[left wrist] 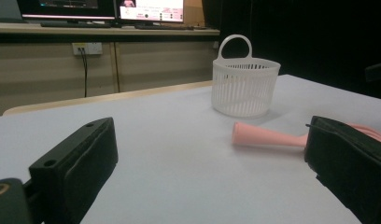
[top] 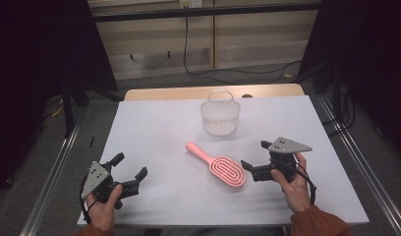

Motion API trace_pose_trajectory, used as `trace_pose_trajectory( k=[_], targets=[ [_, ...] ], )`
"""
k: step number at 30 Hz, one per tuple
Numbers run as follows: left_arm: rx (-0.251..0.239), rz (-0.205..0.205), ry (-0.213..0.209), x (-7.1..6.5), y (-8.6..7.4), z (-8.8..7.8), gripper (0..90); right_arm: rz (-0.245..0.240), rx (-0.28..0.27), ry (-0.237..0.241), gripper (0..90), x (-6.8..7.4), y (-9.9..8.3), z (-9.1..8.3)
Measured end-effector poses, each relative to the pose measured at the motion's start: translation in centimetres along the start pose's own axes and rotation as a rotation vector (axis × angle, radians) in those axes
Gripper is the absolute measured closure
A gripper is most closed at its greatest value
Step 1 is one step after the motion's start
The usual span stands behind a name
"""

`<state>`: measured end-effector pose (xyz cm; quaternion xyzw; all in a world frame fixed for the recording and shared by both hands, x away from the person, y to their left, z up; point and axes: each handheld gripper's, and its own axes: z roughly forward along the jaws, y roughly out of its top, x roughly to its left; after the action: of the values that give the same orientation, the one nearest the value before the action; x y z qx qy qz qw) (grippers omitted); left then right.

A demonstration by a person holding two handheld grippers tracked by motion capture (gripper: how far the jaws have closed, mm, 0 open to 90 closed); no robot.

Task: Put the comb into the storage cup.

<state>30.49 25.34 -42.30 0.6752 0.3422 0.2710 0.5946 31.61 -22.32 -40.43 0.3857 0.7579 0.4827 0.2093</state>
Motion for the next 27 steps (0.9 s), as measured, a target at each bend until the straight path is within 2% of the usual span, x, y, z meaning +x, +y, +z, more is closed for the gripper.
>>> trace_pose_trajectory(
  k=[2, 3, 10, 11, 12, 14, 15, 20, 21, 24, 25, 26, 27],
  targets=[
    [0.003, -0.001, -0.006, -0.1, 0.0, 0.0, 2.9, 0.006, 0.008, 0.006, 2.1, 0.0, 0.1, 0.1],
    [0.007, 0.004, -0.012, -0.1, -0.1, 0.1, 2.9, 0.02, 0.034, 0.031, 2.2, 0.0, 0.4, 0.4],
    [0.012, -0.004, -0.014, -0.1, -0.1, 0.1, 2.9, 0.065, 0.098, 0.029, 1.9, -0.3, 0.8, 1.4],
    [0.013, -0.005, -0.018, -0.1, -0.1, 0.2, 2.9, 0.059, 0.141, 0.034, 2.2, -0.5, 0.9, 1.7],
    [0.013, -0.005, -0.018, -0.1, -0.1, 0.2, 2.9, 0.068, 0.162, 0.049, 2.6, -0.5, 0.9, 1.9],
    [0.013, -0.003, -0.017, -0.1, -0.1, 0.2, 2.9, 0.077, 0.18, 0.056, 3.6, -0.6, 1.0, 1.9],
    [0.014, -0.004, -0.019, -0.1, -0.1, 0.2, 2.9, 0.127, 0.213, 0.108, 4.4, -0.9, 1.2, 2.1],
    [0.011, 0.001, -0.017, -0.1, -0.1, 0.1, 2.9, 0.117, 0.256, 0.123, 4.2, -0.7, 1.7, 2.2],
    [0.009, 0.0, -0.018, -0.2, -0.1, 0.1, 2.9, 0.109, 0.267, 0.141, 4.2, -0.5, 1.9, 2.3],
    [0.009, 0.004, -0.018, -0.2, -0.1, 0.1, 2.9, 0.1, 0.295, 0.139, 4.2, -0.3, 2.0, 2.6],
    [0.014, 0.008, -0.015, -0.2, -0.1, 0.1, 2.9, 0.095, 0.327, 0.104, 6.1, -0.1, 2.0, 3.0],
    [0.015, 0.011, -0.013, -0.2, -0.1, 0.1, 2.9, 0.095, 0.327, 0.104, 6.1, -0.1, 2.0, 3.0],
    [0.014, 0.008, -0.013, -0.2, -0.1, 0.1, 2.9, 0.087, 0.338, 0.123, 6.5, -0.1, 2.0, 3.2]
  ],
)
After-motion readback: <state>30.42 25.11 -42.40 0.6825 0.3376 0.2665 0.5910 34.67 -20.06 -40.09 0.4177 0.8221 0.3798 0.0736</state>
